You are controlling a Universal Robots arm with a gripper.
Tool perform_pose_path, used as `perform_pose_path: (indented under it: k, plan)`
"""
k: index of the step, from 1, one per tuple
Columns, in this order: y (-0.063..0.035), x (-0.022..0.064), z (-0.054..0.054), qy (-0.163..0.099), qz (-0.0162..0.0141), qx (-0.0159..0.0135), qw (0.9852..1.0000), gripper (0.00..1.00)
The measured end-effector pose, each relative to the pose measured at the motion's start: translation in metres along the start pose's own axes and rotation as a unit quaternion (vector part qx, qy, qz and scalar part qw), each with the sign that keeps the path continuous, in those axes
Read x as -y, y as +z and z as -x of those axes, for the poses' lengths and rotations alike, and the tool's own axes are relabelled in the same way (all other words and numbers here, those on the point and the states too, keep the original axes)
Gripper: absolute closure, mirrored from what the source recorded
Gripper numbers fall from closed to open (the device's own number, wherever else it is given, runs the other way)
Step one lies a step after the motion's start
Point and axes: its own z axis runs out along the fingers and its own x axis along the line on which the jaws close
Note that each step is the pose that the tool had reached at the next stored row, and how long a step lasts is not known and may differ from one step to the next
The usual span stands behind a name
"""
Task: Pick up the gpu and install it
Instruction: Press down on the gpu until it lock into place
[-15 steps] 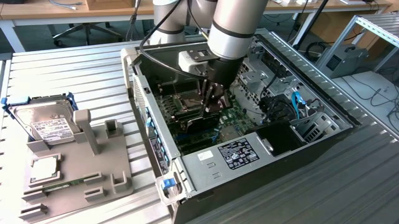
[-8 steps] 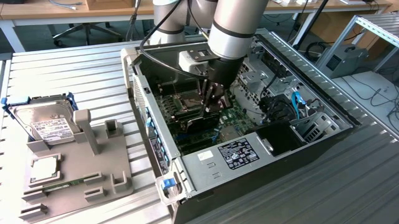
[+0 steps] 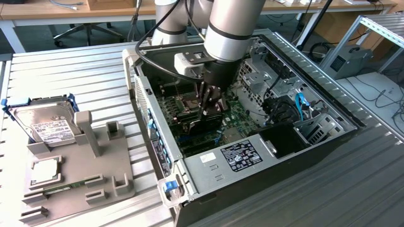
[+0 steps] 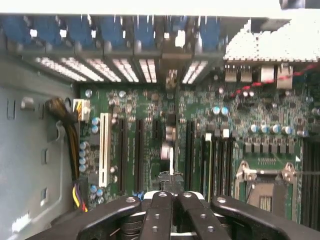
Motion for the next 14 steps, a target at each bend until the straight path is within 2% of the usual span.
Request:
perform_pose_path:
  k: [2,3,5,8,14]
  plan:
    - [0.0018,-0.0092,0.0,0.0,0.0,-0.0001,1.0,0.89]
    - [0.0036,-0.0171,0.001,0.0,0.0,0.0,1.0,0.89]
    - [0.0055,-0.0231,0.002,0.0,0.0001,-0.0001,1.0,0.89]
    - [0.0063,-0.0243,0.007,0.0,0.0,0.0,1.0,0.89]
    - [0.008,-0.0298,0.008,0.0,0.0,-0.0001,1.0,0.89]
